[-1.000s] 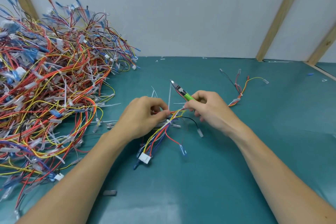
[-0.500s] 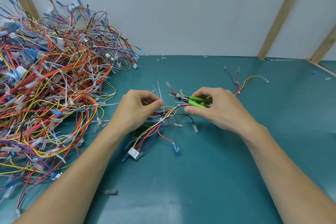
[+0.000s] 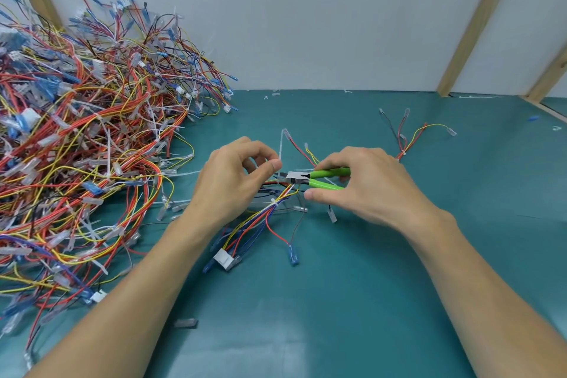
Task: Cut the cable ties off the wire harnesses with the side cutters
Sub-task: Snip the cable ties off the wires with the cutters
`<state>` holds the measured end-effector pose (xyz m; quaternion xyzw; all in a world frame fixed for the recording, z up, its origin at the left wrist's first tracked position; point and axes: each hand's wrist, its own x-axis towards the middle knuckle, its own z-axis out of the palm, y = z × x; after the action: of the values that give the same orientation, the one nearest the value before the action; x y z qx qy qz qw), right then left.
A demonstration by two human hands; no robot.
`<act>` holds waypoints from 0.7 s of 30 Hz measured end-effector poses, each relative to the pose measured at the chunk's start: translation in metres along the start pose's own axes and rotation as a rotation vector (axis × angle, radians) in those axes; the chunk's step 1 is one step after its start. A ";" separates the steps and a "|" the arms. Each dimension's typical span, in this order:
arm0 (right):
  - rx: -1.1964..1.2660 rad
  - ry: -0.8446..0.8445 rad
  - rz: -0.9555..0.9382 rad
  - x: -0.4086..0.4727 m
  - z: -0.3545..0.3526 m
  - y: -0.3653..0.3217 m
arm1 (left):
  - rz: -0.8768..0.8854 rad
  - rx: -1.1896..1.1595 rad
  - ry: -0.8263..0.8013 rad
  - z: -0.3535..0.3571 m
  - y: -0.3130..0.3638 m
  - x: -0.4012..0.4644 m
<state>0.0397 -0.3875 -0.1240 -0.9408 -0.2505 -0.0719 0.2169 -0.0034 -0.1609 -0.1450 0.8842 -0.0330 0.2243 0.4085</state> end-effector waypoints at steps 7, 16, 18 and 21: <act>-0.028 0.017 0.004 0.000 0.000 -0.004 | 0.057 0.003 0.017 0.000 0.004 0.000; -0.038 -0.017 -0.015 -0.002 -0.003 -0.012 | 0.076 0.065 0.064 0.003 0.000 -0.002; -0.049 -0.016 -0.024 -0.002 -0.003 -0.014 | 0.090 0.075 0.077 0.004 0.000 -0.003; -0.070 -0.009 -0.037 -0.002 -0.003 -0.015 | 0.102 0.083 0.089 0.005 0.001 -0.003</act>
<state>0.0303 -0.3777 -0.1163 -0.9433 -0.2662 -0.0801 0.1814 -0.0042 -0.1651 -0.1484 0.8867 -0.0505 0.2853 0.3604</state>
